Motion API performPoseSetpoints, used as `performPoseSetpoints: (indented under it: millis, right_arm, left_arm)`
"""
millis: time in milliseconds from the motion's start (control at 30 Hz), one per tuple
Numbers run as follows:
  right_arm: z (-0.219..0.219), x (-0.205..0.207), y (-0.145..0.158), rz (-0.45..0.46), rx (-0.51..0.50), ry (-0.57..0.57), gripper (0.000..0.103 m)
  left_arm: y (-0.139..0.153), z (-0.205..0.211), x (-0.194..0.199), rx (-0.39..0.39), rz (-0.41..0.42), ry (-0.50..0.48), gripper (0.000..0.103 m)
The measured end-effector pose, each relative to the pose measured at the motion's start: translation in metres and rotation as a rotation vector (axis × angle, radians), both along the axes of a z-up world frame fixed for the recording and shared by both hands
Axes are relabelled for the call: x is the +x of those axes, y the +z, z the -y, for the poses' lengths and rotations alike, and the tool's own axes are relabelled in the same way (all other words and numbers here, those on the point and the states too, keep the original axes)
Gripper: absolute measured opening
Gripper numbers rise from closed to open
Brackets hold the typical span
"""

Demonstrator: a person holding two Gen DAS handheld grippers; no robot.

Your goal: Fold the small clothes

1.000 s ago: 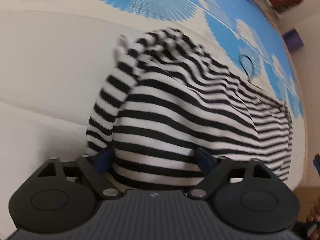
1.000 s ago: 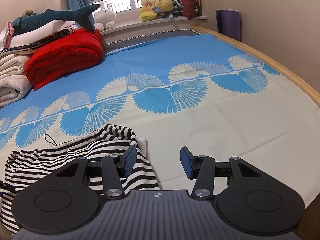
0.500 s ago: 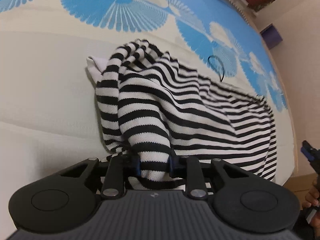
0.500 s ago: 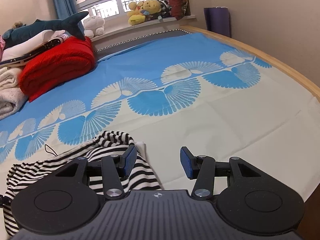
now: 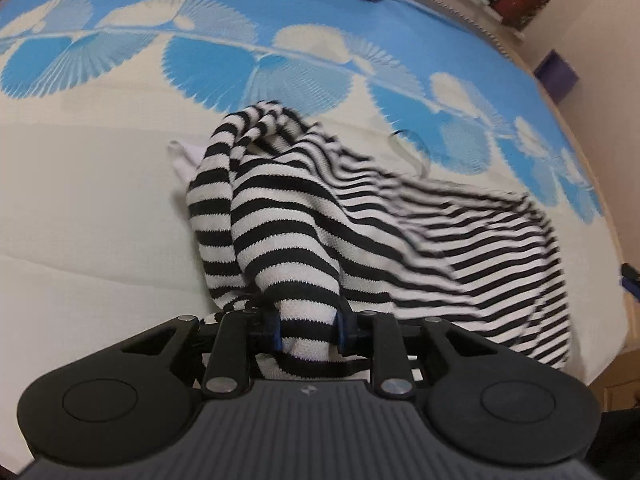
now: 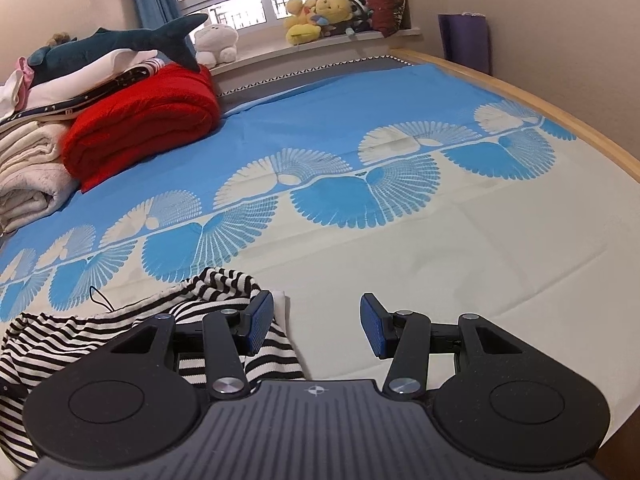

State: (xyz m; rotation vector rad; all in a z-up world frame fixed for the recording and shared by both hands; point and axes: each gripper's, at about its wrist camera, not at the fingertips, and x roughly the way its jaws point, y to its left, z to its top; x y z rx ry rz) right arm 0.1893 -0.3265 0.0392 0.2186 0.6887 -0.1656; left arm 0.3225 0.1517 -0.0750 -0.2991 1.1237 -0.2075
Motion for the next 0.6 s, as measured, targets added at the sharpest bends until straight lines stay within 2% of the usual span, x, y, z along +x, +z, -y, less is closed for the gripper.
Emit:
performPoseSetpoints:
  millis: [133,367,433,500,533,567,600]
  right_arm:
    - [0.013,-0.003,0.003,0.017,0.047,-0.022,0.050]
    - [0.027,-0.011,0.005,0.021,0.052,-0.022,0.050]
    - [0.031,-0.013,0.005,0.016,0.054,-0.022,0.050]
    - [0.035,-0.013,0.006,0.014,0.069,-0.024,0.050]
    - [0.037,-0.013,0.007,0.015,0.077,-0.026,0.050]
    - [0.038,-0.014,0.007,0.014,0.085,-0.029,0.050]
    - [0.038,-0.014,0.007,0.012,0.092,-0.033,0.050]
  left_arm:
    - [0.024,0.030,0.003,-0.133,0.054,-0.057,0.025]
    - [0.039,0.145,0.023,-0.290,0.069,-0.212,0.025]
    - [0.038,0.180,0.026,-0.304,0.061,-0.233,0.026]
    - [0.036,0.217,0.028,-0.297,0.058,-0.250,0.031]
    - [0.036,0.232,0.027,-0.307,0.054,-0.255,0.040]
    - [0.036,0.245,0.027,-0.345,0.054,-0.262,0.042]
    - [0.038,0.250,0.026,-0.442,0.050,-0.286,0.042]
